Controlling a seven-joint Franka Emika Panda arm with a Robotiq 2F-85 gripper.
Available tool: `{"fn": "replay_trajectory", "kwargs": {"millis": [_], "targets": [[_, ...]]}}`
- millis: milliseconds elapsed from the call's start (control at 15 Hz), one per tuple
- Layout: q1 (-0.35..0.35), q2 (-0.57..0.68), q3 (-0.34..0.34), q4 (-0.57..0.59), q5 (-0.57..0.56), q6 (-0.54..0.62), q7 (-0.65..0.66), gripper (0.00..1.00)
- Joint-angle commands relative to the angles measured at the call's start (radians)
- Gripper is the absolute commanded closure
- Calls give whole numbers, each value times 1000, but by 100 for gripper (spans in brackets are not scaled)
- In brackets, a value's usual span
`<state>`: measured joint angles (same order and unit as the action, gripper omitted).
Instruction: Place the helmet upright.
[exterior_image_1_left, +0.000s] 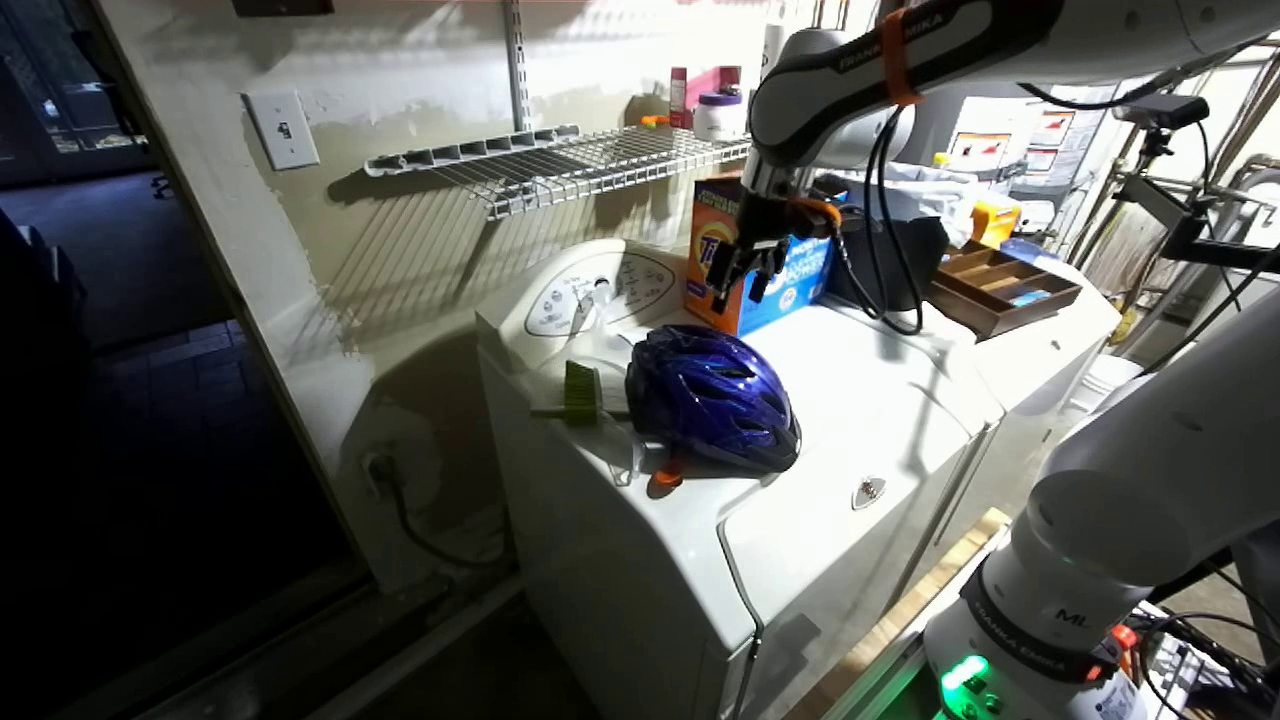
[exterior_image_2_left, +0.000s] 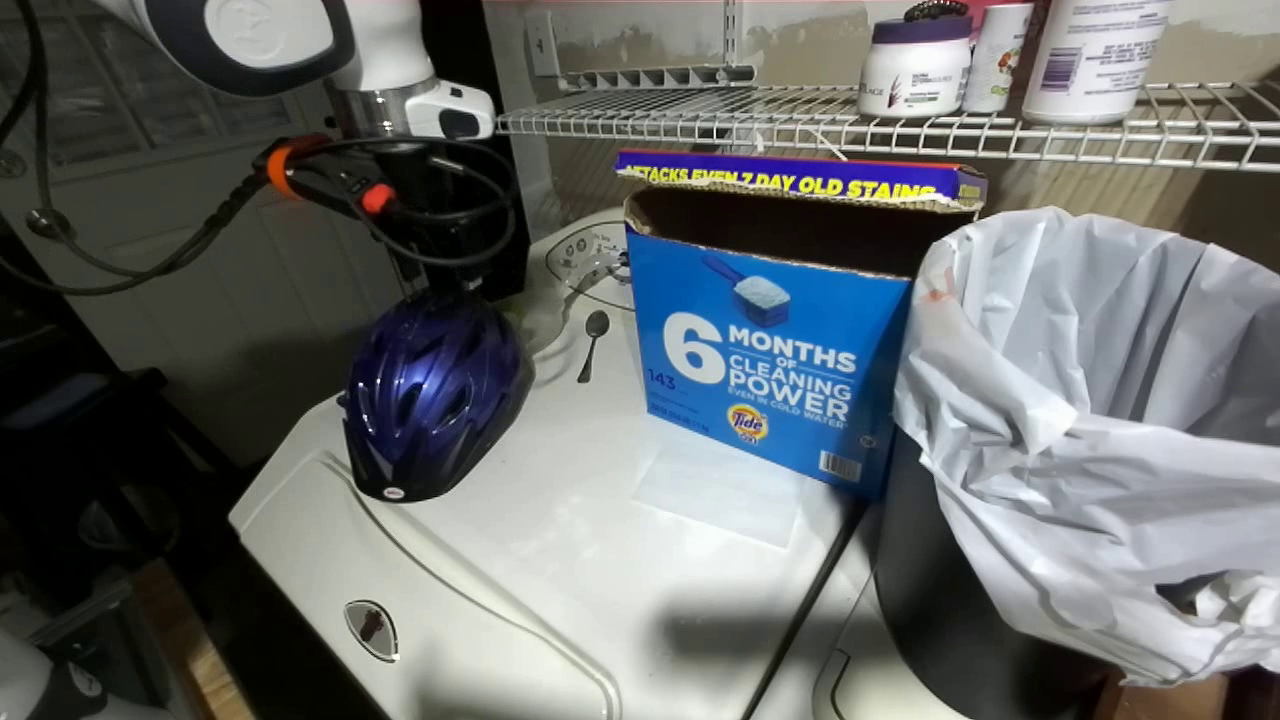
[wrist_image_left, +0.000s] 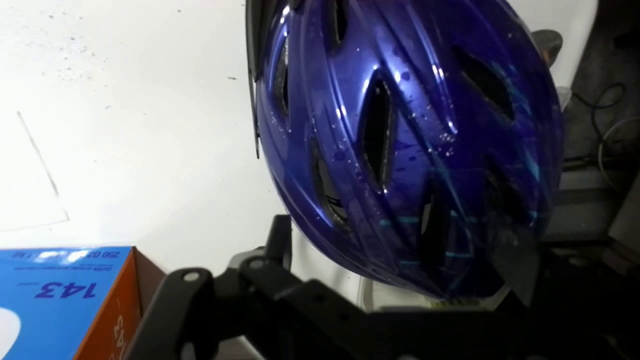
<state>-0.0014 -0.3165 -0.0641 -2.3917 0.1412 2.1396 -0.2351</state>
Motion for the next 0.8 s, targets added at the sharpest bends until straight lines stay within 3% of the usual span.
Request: {"fn": "replay_trajectory", "kwargs": {"millis": [0, 733], "targets": [[2, -173, 32, -93, -132, -41, -25, 0], [25, -423, 35, -183, -221, -290, -23, 0]]}}
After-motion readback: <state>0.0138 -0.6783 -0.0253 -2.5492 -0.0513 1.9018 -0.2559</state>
